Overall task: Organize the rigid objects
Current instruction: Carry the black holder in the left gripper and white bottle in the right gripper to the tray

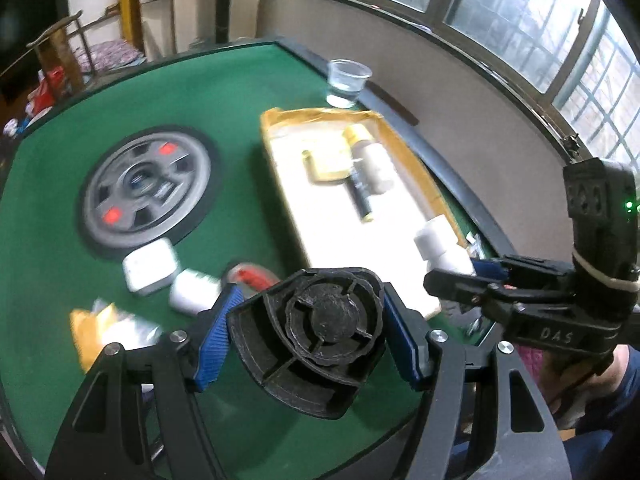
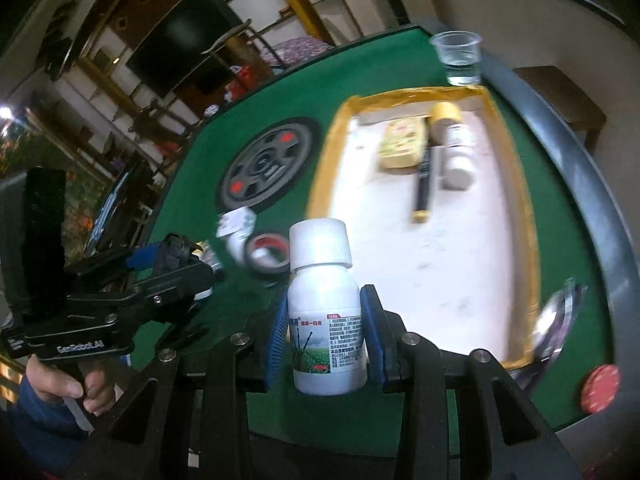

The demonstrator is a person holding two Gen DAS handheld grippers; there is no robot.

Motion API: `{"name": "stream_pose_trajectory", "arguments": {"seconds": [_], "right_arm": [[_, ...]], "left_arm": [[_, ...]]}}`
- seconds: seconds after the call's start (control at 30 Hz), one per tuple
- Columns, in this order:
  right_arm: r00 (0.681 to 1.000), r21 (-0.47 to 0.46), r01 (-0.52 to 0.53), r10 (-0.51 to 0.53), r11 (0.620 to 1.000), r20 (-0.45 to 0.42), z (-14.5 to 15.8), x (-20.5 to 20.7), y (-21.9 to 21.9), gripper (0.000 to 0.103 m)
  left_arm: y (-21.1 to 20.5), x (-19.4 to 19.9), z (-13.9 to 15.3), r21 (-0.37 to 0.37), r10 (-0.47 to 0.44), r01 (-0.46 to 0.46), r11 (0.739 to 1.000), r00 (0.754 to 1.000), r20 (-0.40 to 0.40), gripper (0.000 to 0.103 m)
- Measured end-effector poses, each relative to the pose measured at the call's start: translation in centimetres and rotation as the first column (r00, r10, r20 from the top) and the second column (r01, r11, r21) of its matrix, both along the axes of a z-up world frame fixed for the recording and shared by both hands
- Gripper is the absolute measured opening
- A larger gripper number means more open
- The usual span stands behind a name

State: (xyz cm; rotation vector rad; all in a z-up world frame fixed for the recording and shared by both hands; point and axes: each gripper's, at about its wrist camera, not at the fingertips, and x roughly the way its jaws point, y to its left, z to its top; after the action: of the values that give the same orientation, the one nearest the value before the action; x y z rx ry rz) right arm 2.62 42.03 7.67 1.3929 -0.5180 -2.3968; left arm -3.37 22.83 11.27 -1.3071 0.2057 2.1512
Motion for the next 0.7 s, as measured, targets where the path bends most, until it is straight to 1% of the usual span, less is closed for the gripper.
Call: {"name": "stream_pose_trajectory", "arguments": {"seconds": [0.1,0.3,0.43,0.57,0.7], "right_arm": [[1.0,-0.003,0.013,-0.013,1.0,0.009,-0.2,-0.7,1.9,0.031],[0.999,-0.016,0.026,-0.026,1.0,0.039,-0.9,-2.5,4.9,0.031],[0.998,-0.014,0.028,-0.028,0.999,0.051,-1.0,-4.0,6.1,0.031],[0.998,0.006,0.01,-0.01,1.0,0.061,-1.3,-5.3,6.4,0.032],[0.997,0.019,0.002,-0.003,1.0,0.077,-2.0,-6.5,6.5,0.031]], "left_arm": [[2.7,-0.6,-0.5,0.004,-0.024,0.024,1.0,1.0,0.012,0.067],[6.7,-2.1,-2.6,-0.035,-0.062,0.063,0.997,0.998,0.023,0.067],[8.2,-2.5,-3.5,-0.047,-0.074,0.076,0.996,0.997,0.028,0.067],[9.5,-3.0,-4.3,-0.061,-0.096,0.097,0.993,0.995,0.023,0.067],[10.1,-3.7,-5.2,-0.076,-0.09,0.093,0.993,0.995,0.031,0.067]]}}
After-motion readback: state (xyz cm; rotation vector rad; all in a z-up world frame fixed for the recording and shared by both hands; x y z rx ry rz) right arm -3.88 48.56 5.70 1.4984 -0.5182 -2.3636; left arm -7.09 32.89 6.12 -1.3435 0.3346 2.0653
